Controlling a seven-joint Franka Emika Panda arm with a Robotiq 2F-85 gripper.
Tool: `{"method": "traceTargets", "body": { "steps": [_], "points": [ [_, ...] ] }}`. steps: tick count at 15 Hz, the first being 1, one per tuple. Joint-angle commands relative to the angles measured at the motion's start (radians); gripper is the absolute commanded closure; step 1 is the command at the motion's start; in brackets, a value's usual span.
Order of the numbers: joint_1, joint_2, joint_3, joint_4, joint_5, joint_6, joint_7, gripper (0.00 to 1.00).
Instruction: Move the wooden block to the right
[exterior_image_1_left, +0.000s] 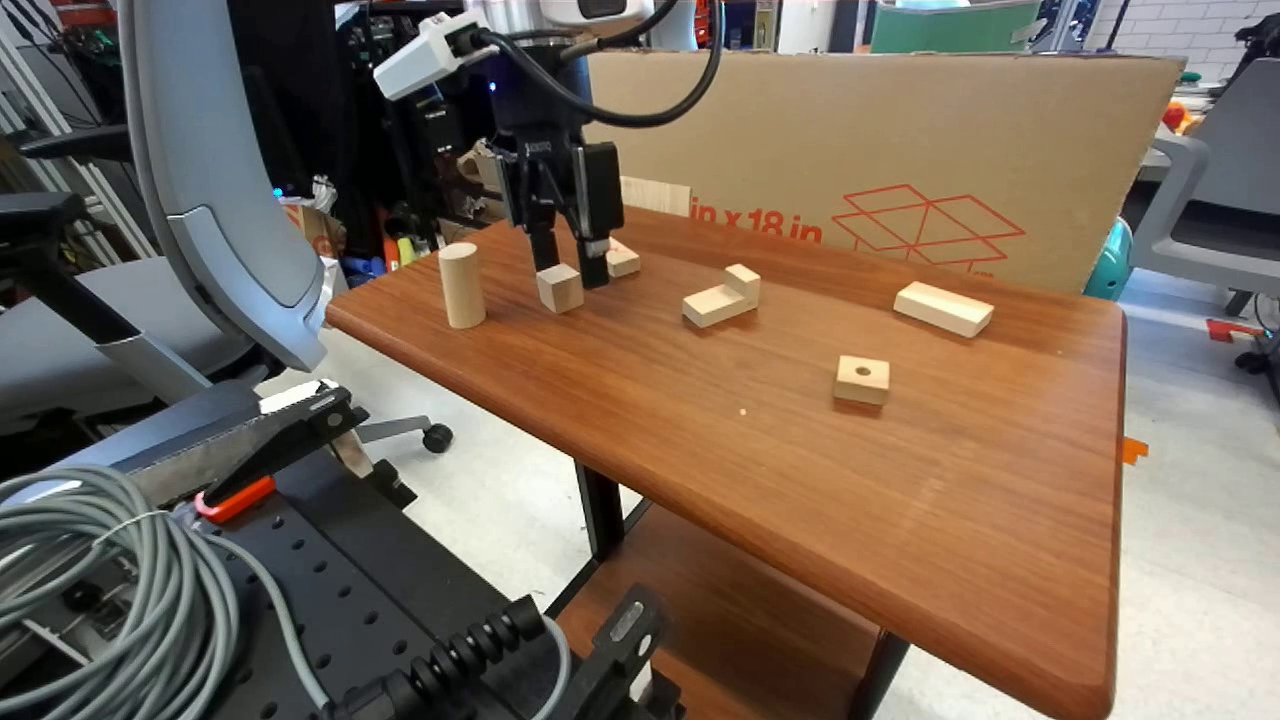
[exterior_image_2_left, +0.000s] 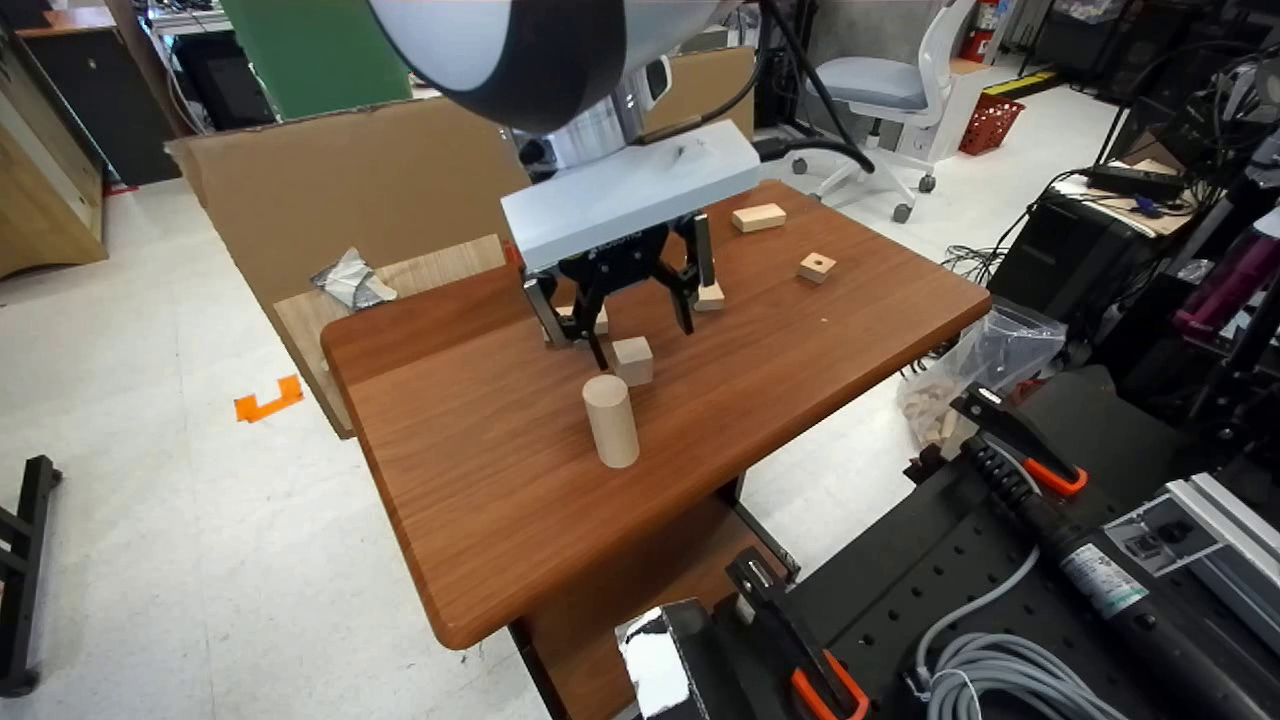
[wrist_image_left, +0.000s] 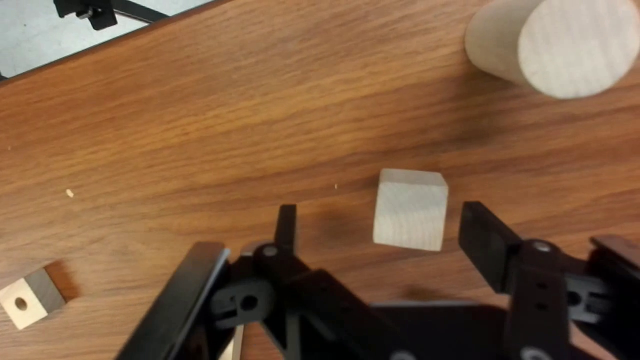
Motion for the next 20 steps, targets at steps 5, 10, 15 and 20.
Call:
{"method": "traceTargets", "body": {
  "steps": [5, 10, 15, 20],
  "points": [
    [0.053, 0.022, -0.035, 0.037, -0.046, -0.029, 0.019, 0.8],
    [0.07, -0.055, -0.07, -0.039, -0.106, 0.048, 0.064, 0.91],
    [0.018, -0.22, -0.103, -0.216, -0.129, 0.163, 0.128, 0.91],
    [-0.087, -0.337, -0.11, -0.319, -0.09, 0.18, 0.137, 0.91]
  ]
}}
